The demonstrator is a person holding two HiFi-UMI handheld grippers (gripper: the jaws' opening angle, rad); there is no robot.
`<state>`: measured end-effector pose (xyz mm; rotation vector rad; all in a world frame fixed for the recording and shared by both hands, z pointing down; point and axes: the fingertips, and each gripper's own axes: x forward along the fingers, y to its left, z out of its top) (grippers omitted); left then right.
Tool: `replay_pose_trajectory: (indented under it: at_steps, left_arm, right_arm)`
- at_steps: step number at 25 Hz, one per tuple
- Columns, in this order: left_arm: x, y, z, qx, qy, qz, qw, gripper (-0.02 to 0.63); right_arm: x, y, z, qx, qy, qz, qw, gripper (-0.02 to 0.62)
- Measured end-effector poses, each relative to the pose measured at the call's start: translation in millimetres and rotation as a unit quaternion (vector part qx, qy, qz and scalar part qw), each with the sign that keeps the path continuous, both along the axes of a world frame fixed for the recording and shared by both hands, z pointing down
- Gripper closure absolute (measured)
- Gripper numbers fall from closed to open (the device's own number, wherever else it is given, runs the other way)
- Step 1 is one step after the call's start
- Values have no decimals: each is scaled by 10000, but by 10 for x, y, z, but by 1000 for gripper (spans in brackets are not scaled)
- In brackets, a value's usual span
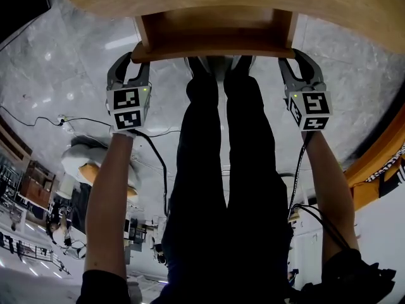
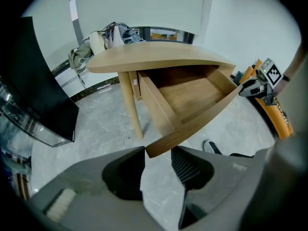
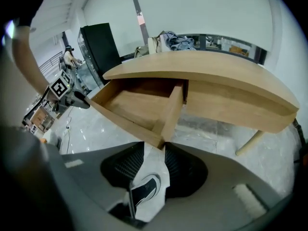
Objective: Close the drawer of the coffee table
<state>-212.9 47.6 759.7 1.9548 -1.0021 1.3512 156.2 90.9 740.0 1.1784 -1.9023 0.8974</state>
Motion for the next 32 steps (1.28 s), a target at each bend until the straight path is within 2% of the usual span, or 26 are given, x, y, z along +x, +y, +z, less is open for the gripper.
replay_pose_trajectory:
  at_steps: [7, 14, 23, 28, 32]
  left_arm:
    - [48, 25, -29, -197, 134, -474, 9986, 431]
    - [-11, -15, -76, -71, 174, -407, 9990, 431]
    - [75, 1, -99, -136, 245, -562, 9980, 433]
    - [78, -2, -96, -121, 267, -460, 9985, 433]
    - [81, -123, -108, -72, 246, -610, 9978, 433]
  right_arm:
    - [12, 21, 5, -181, -132, 501, 9985, 461]
    - [1, -37, -89, -192, -231, 519, 9982, 462]
    - [98, -157, -121, -264, -112, 646, 9975, 463]
    - [99, -143, -117, -251, -122, 672, 9973, 463]
    - [103, -237, -132, -168, -121, 750, 9970, 464]
